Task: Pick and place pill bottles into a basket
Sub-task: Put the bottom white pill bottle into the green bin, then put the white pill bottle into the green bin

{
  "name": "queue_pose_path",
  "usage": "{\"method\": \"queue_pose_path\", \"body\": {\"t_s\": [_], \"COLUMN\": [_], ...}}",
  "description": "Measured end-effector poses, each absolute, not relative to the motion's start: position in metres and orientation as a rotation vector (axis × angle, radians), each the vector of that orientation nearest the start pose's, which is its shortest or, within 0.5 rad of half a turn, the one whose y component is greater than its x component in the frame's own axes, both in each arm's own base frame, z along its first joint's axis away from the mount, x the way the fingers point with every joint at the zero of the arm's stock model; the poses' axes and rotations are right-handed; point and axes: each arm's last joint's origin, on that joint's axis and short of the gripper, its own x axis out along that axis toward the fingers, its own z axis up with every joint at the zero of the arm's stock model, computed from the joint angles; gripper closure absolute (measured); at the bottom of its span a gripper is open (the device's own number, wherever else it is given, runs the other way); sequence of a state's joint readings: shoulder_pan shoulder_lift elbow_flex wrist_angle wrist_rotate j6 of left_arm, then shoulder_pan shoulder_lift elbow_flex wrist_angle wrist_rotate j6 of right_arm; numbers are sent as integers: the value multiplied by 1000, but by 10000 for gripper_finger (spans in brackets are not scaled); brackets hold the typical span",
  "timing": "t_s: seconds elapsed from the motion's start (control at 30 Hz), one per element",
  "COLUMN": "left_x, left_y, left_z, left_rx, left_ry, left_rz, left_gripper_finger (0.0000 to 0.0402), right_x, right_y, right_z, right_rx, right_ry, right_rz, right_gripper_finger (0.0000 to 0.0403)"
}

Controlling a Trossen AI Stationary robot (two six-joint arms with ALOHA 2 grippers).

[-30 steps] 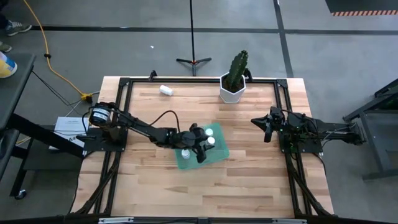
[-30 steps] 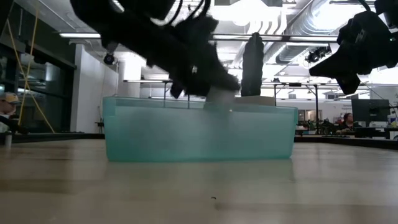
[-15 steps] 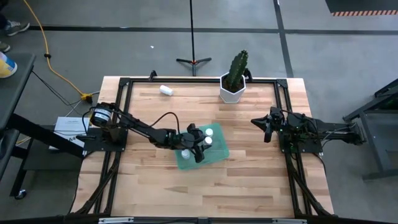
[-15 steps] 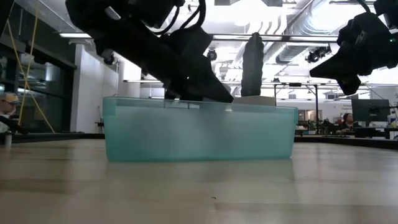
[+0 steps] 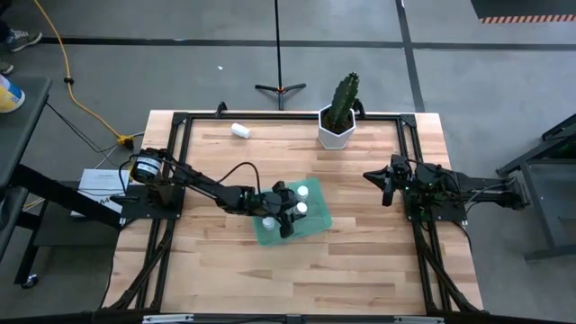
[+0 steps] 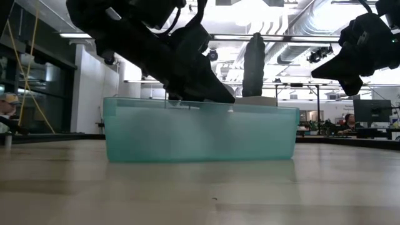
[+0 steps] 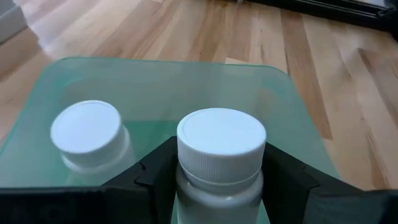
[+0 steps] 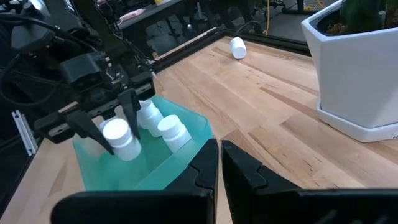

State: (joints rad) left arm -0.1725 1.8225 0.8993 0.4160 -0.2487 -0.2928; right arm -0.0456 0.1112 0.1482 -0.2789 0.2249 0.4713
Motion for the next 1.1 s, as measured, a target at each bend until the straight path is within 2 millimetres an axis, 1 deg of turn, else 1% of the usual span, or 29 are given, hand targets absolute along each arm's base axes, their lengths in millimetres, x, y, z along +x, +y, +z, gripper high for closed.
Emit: {"method": "queue_pose_path", "body": {"t_s": [0.1, 0.23, 0.4, 0.5, 0.93, 1.0, 1.1], "left_x": [361, 361, 361, 361, 361, 361, 363], "left_y": [-56, -56, -56, -56, -56, -56, -56], "left_z": [153, 153, 153, 153, 152, 154, 165], "left_rx": [-185, -188, -188, -188, -188, -193, -208], "left_ry": [490, 491, 491, 491, 498, 479, 414], "left_rz": [132, 126, 128, 128, 128, 125, 105], "left_gripper_finger": [190, 188, 151, 143, 208, 215, 222], "right_x": [93, 93, 93, 93, 93, 93, 93], "right_y": [-11, -11, -11, -11, -11, -11, -11], "right_z": [179, 179, 179, 179, 179, 179, 179], "right_rx": [444, 444, 444, 444, 444, 445, 445], "right_ry": [174, 175, 175, 175, 175, 175, 175], "right_rz": [-321, -321, -321, -321, -321, -321, -321], "right_gripper_finger": [391, 391, 391, 391, 391, 391, 391]}}
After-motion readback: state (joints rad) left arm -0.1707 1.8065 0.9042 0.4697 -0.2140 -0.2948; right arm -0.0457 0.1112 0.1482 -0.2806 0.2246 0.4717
